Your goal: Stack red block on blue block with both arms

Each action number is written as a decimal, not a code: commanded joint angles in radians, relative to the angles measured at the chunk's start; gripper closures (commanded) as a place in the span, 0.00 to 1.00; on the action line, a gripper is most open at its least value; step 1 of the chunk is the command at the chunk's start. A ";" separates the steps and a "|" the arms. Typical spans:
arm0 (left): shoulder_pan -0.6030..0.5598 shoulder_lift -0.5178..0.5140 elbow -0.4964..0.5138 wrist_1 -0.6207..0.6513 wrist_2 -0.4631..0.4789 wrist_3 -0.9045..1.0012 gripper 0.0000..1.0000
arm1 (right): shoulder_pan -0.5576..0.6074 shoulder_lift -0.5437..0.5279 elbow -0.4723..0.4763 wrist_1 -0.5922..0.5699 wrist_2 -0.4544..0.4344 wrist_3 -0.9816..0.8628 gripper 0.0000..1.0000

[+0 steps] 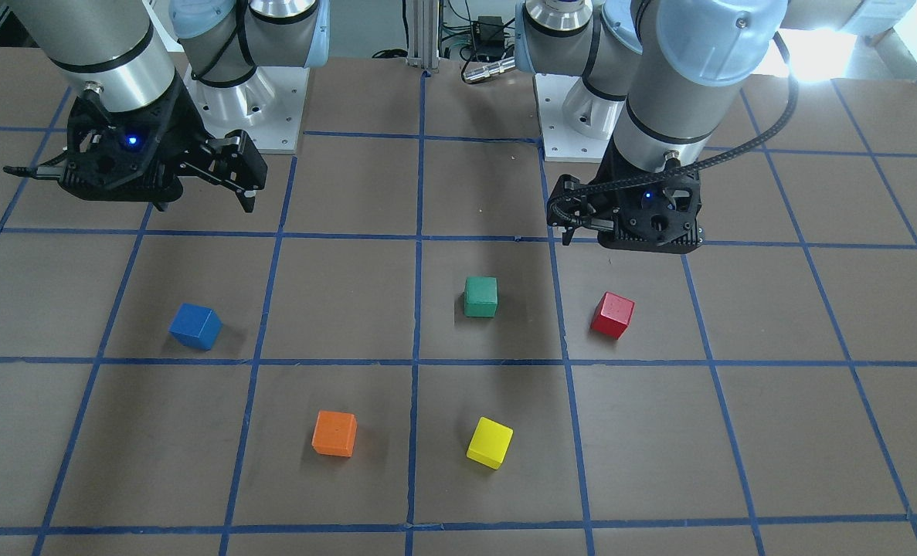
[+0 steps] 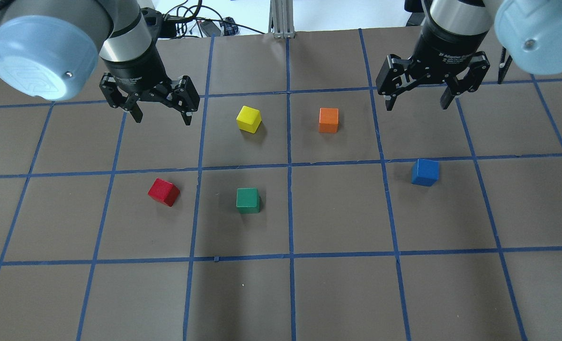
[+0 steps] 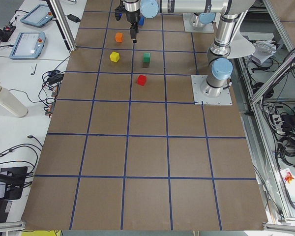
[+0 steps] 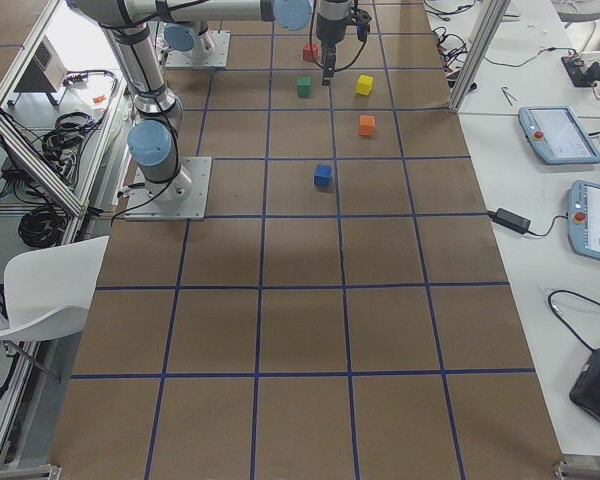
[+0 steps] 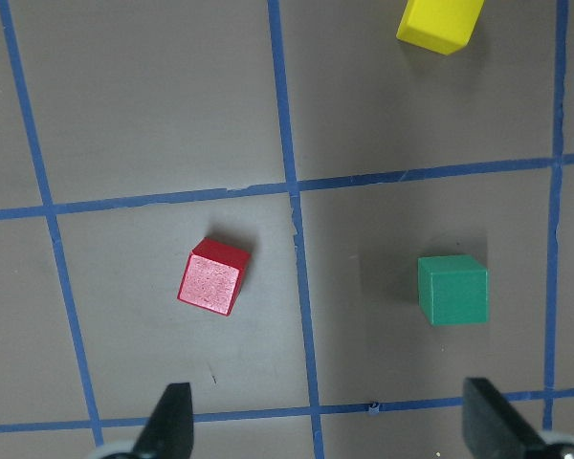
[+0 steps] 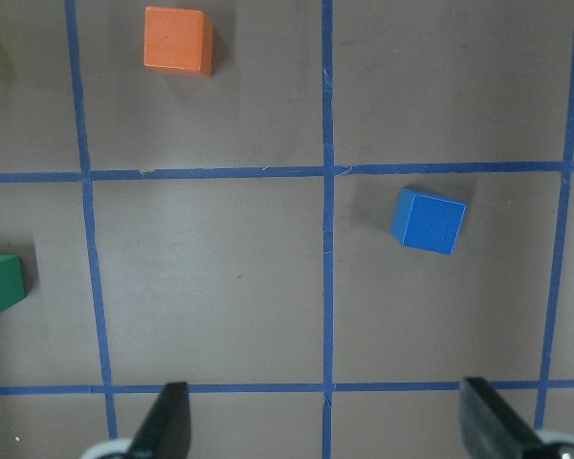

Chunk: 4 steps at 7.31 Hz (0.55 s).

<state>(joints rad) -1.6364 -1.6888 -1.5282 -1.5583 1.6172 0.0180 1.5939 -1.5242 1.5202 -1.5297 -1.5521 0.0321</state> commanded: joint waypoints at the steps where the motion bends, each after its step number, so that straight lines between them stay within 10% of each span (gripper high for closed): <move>1: 0.001 0.006 -0.006 0.001 0.000 0.002 0.00 | 0.000 -0.001 0.000 -0.001 0.000 -0.001 0.00; 4: -0.002 -0.003 -0.009 0.004 -0.002 -0.006 0.00 | 0.000 -0.002 0.000 -0.001 0.000 -0.001 0.00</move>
<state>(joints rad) -1.6378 -1.6870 -1.5367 -1.5562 1.6155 0.0183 1.5938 -1.5253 1.5202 -1.5308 -1.5524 0.0307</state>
